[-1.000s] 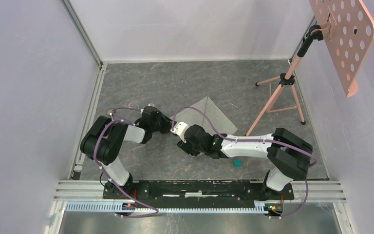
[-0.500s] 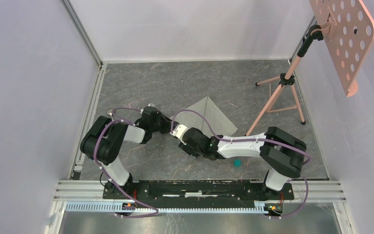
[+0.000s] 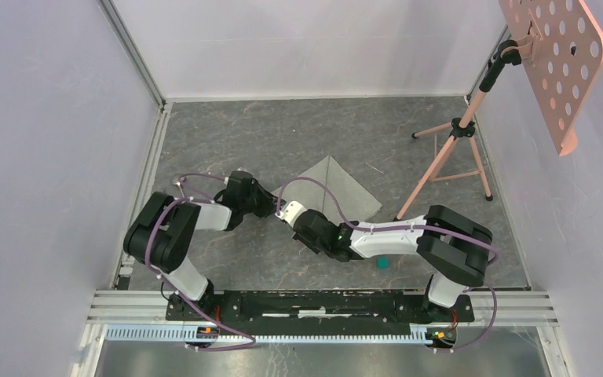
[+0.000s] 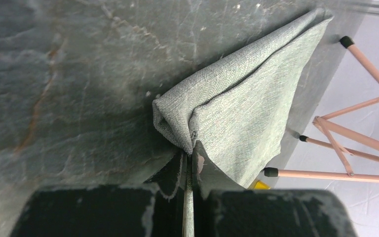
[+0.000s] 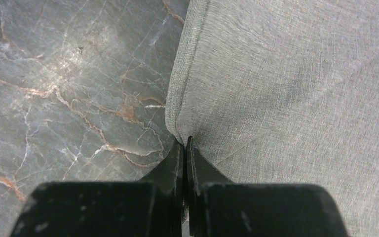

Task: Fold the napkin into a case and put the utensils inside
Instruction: Pick up the upper triangle-folded napkin from the center of the board, then turn over the upper triangle folded napkin at the center of the board.

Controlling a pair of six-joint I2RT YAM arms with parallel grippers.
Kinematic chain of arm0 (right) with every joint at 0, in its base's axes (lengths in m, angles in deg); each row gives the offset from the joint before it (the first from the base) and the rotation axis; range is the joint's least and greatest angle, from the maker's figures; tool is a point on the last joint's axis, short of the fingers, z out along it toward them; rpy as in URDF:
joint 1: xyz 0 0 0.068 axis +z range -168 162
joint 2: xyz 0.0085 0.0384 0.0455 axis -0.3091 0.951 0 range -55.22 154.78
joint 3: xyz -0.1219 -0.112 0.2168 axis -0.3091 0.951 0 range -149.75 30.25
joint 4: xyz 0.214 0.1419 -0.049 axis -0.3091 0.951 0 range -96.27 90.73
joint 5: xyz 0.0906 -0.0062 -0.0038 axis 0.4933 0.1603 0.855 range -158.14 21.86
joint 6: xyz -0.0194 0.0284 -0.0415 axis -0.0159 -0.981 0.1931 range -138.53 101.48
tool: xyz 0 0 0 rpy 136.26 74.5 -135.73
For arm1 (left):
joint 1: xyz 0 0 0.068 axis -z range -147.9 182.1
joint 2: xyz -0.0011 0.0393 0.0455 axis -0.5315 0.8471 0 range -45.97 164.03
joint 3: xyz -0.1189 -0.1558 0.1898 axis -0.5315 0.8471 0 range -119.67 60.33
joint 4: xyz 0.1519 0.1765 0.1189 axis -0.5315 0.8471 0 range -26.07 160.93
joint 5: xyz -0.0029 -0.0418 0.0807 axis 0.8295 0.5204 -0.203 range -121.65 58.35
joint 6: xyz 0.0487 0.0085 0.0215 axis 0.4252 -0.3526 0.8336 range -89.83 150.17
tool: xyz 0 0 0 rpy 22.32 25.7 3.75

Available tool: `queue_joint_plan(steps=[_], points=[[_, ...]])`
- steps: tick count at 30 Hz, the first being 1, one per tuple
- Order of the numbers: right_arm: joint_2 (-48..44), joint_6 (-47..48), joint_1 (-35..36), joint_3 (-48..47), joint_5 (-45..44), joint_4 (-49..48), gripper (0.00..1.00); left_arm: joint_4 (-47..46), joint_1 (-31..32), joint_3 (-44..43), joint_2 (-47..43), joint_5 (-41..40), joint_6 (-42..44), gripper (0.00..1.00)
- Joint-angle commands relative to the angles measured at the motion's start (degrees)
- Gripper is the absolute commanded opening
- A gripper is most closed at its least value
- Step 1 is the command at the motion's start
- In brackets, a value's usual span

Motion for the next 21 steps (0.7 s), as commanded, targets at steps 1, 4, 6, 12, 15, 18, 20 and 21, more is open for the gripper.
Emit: queue_joint_plan(steps=[1, 4, 6, 12, 15, 18, 20, 21], points=[[-4.3, -1.0, -0.1, -1.2, 4.3, 2.7, 0.0, 15.5, -2.0, -3.9, -5.8, 0.1, 5.2, 0.02], [-5.8, -2.9, -0.1, -3.2, 11.4, 4.0, 0.0, 26.6, -3.1, -5.5, -14.2, -2.5, 6.2, 0.02], [-6.3, -4.6, -0.1, -4.7, 17.8, 2.7, 0.01, 33.6, -4.2, -5.8, -21.9, -6.0, 6.6, 0.02], [-5.8, -14.4, 0.3, -11.9, 39.7, -7.0, 0.01, 59.0, -12.9, -12.1, -43.6, -12.7, 12.2, 0.02], [-3.8, -28.9, 1.1, -12.6, 54.5, -24.6, 0.0, 69.6, -15.0, -19.5, -51.9, -20.0, 16.5, 0.02], [-0.2, -43.2, 2.3, -12.6, 62.0, -41.6, 0.01, 74.9, -15.2, -28.6, -53.3, -24.0, 21.0, 0.02], [2.0, -50.6, 2.1, -10.4, 64.2, -52.4, 0.01, 74.9, -15.1, -32.6, -50.2, -23.0, 24.3, 0.02], [3.2, -53.3, 1.7, -9.0, 65.1, -56.5, 0.01, 74.8, -15.2, -34.0, -47.3, -22.5, 25.7, 0.02]])
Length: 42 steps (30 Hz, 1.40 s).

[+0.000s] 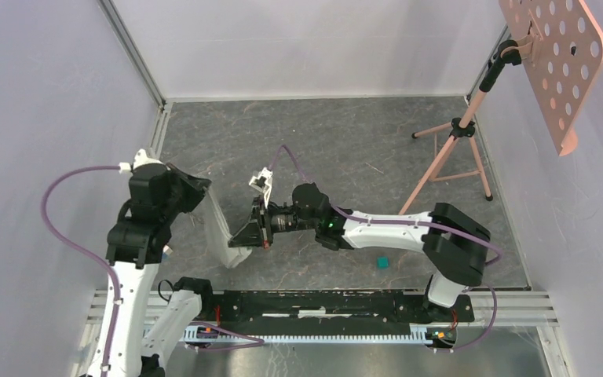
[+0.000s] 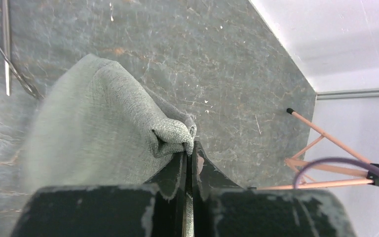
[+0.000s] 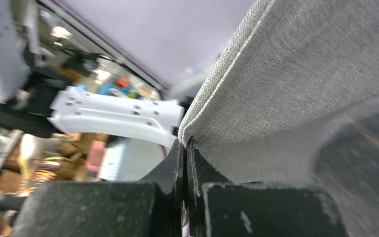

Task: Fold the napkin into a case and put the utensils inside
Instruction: Turn over the upper triangle folded napkin at the center of the board.

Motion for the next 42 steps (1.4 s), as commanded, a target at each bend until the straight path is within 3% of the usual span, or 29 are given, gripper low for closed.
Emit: queue_joint_plan(steps=[1, 5, 11, 16, 20, 25, 29, 32, 35, 39, 41, 42], points=[[5.6, -23.4, 0.3, 5.1, 16.6, -28.6, 0.01, 2.0, -0.7, -7.4, 8.5, -5.1, 10.9, 0.02], [9.4, -25.3, -3.4, 13.0, 17.2, -35.6, 0.0, -7.0, -0.1, -5.9, 23.5, 1.7, 15.3, 0.02], [14.5, -22.4, -12.6, 24.7, 18.8, -40.7, 0.01, -17.1, 6.4, -10.2, 47.4, 3.1, 16.2, 0.02], [15.2, -14.7, -18.2, 29.6, 21.6, -36.4, 0.01, -17.0, 13.1, -19.9, 61.8, 2.9, 15.9, 0.02], [13.8, -10.3, -20.7, 32.6, 21.4, -31.9, 0.01, -17.3, 15.1, -24.0, 68.4, 5.5, 15.3, 0.03], [11.3, -4.0, -22.9, 34.3, 18.8, -25.3, 0.1, -19.4, 16.7, -22.9, 66.9, 6.9, 15.0, 0.28], [6.9, 2.4, -24.2, 34.6, 14.8, -15.9, 0.35, -20.2, 17.6, -21.1, 61.8, 9.8, 15.7, 0.52], [2.9, 6.7, -24.1, 33.8, 11.5, -8.2, 0.52, -20.8, 17.7, -18.1, 56.1, 11.6, 16.2, 0.62], [0.0, 9.9, -23.9, 32.2, 7.7, -1.1, 0.62, -20.4, 17.7, -14.3, 50.4, 12.6, 17.3, 0.74], [-1.7, 11.3, -21.2, 29.5, 1.0, 6.0, 0.68, -17.7, 17.4, -9.4, 42.8, 10.4, 18.8, 0.77], [-2.3, 11.7, -18.8, 27.6, -5.4, 11.9, 0.8, -16.4, 17.1, -7.1, 39.2, 8.9, 19.6, 0.78], [-2.7, 12.1, -17.3, 26.5, -9.7, 14.6, 0.8, -15.6, 17.1, -6.0, 37.3, 7.8, 20.0, 0.79]])
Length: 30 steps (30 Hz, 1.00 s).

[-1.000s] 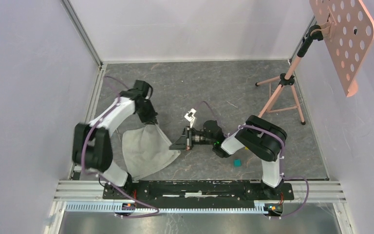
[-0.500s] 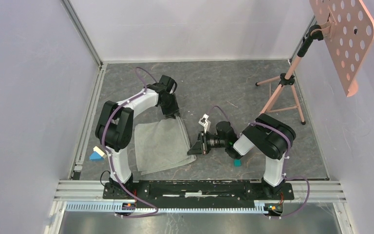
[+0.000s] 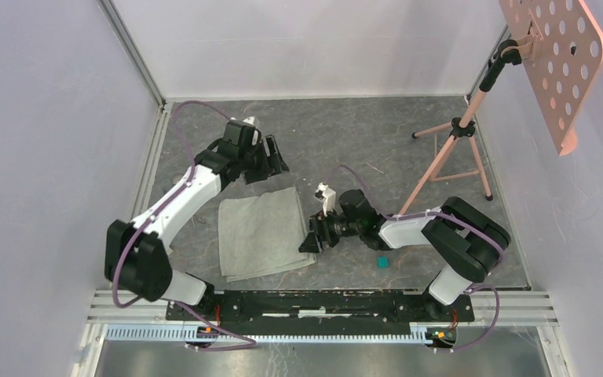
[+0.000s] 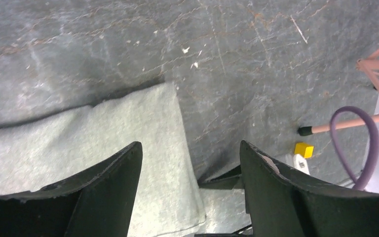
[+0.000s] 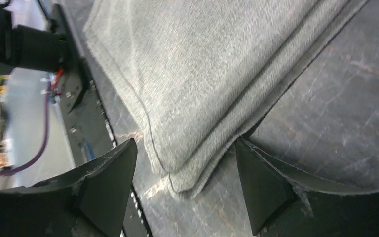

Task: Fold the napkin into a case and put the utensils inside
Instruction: Turn over the upper triangle folded napkin at the center of the board.

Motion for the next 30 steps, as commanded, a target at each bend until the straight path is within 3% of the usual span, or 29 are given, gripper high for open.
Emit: queue_joint_plan(steps=[1, 7, 13, 17, 21, 22, 24, 26, 30], points=[[-1.7, 5.1, 5.4, -5.1, -19.0, 18.0, 0.8, 3.6, -0.6, 4.9, -7.3, -4.3, 4.8, 0.8], [-1.1, 7.8, 13.8, -10.9, -40.1, 31.3, 0.72, 6.0, -1.7, 10.1, -14.4, -7.3, 5.2, 0.81], [-1.9, 10.7, 17.6, -10.3, -47.4, 36.5, 0.59, 6.3, -2.7, 11.7, -18.1, -8.8, 5.2, 0.82], [-5.4, 11.2, 18.0, -7.0, -47.8, 36.3, 0.55, 6.9, -3.1, 11.8, -18.9, -8.8, 5.3, 0.83], [-6.5, 11.3, 18.0, -5.3, -44.1, 34.2, 0.29, 6.1, -3.3, 12.8, -19.2, -8.3, 4.7, 0.84], [-6.6, 11.6, 18.0, -5.2, -43.5, 33.7, 0.27, 5.8, -3.4, 13.0, -19.0, -8.0, 4.5, 0.84], [-7.7, 11.9, 18.0, -4.6, -43.3, 33.2, 0.28, 5.8, -3.5, 13.2, -18.6, -7.8, 4.3, 0.84], [-9.3, 12.6, 18.0, -5.1, -43.2, 33.8, 0.42, 5.7, -3.7, 13.5, -18.0, -8.1, 4.3, 0.84], [-13.0, 12.6, 18.0, -6.3, -41.9, 35.9, 0.55, 6.0, -6.1, 14.8, -15.8, -9.3, 3.6, 0.83]])
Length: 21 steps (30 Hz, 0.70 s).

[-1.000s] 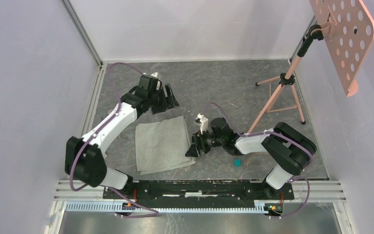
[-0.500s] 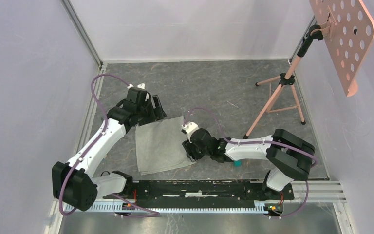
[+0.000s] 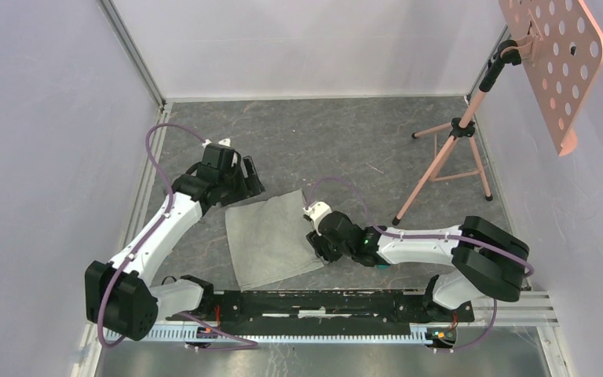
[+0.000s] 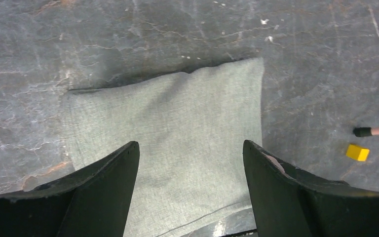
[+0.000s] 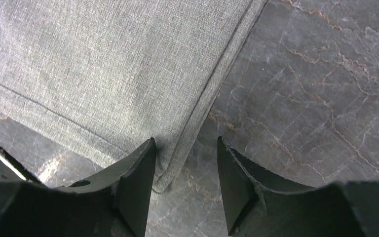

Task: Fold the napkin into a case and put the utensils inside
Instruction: Turn over the upper triangle folded napkin at the center of the board.

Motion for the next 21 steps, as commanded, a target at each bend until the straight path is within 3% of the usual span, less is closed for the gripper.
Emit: queue_joint_plan(steps=[1, 8, 10, 13, 15, 19, 21], points=[[-4.3, 0.7, 0.1, 0.2, 1.9, 4.5, 0.56, -1.2, -3.4, 1.9, 2.2, -1.5, 0.5, 0.82], [-2.5, -0.5, 0.1, 4.9, 3.7, 0.9, 0.59, -6.1, -10.8, 6.3, 3.2, 4.4, -3.3, 0.76], [-2.5, -0.2, 0.1, 6.4, 2.0, 0.8, 0.53, -5.8, -12.9, 6.4, 4.1, 4.3, -3.4, 0.71], [-3.7, 0.7, 0.1, 6.9, -2.2, 2.3, 0.34, -6.9, -16.9, 7.9, 4.1, 4.7, -3.5, 0.65], [-4.9, 1.7, -0.2, 6.1, -3.8, 2.6, 0.31, -7.9, -19.1, 8.6, 4.9, 6.4, -3.0, 0.6], [-5.5, 3.3, -3.5, 3.2, -0.8, 0.1, 0.35, -9.1, -21.7, 10.2, 7.8, 10.1, -4.0, 0.47], [-4.6, 3.0, -7.5, 1.1, 3.4, -3.3, 0.52, -12.2, -21.9, 13.1, 7.3, 10.9, -6.2, 0.44]])
